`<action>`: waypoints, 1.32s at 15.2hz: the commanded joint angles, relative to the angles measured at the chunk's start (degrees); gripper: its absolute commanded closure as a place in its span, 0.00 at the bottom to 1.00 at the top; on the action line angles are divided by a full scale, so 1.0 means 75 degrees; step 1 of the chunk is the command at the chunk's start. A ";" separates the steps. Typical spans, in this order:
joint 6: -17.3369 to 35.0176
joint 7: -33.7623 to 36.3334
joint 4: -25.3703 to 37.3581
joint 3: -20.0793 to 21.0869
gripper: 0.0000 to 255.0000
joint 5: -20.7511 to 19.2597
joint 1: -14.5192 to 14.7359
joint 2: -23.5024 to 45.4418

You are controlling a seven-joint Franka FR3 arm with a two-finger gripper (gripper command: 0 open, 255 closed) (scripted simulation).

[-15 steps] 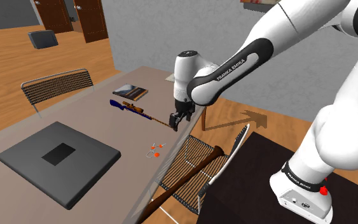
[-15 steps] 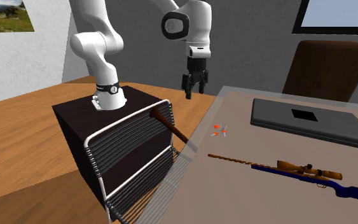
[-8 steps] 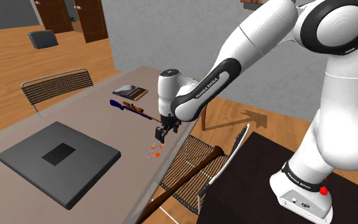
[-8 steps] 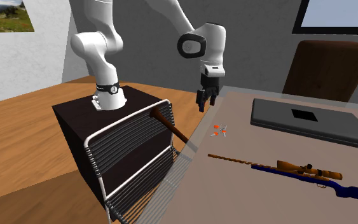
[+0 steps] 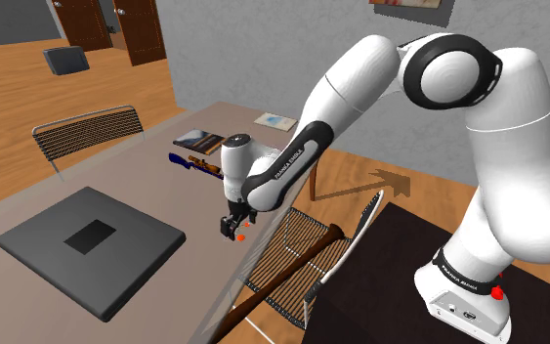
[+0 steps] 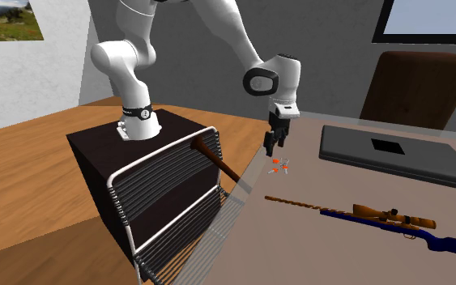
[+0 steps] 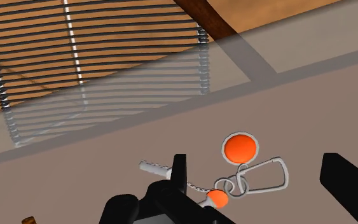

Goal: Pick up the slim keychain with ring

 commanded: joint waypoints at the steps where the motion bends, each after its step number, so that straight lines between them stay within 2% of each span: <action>1: 0.0122 0.0033 0.0093 -0.0038 0.00 -0.0042 0.0040 0.0216; 8: 0.0473 0.0105 0.0245 -0.0151 0.00 -0.0150 0.0126 0.0719; 9: 0.0481 0.0110 0.0230 -0.0151 1.00 -0.0151 0.0128 0.0710; 20: 0.0351 0.0082 0.0184 -0.0109 1.00 -0.0114 0.0094 0.0536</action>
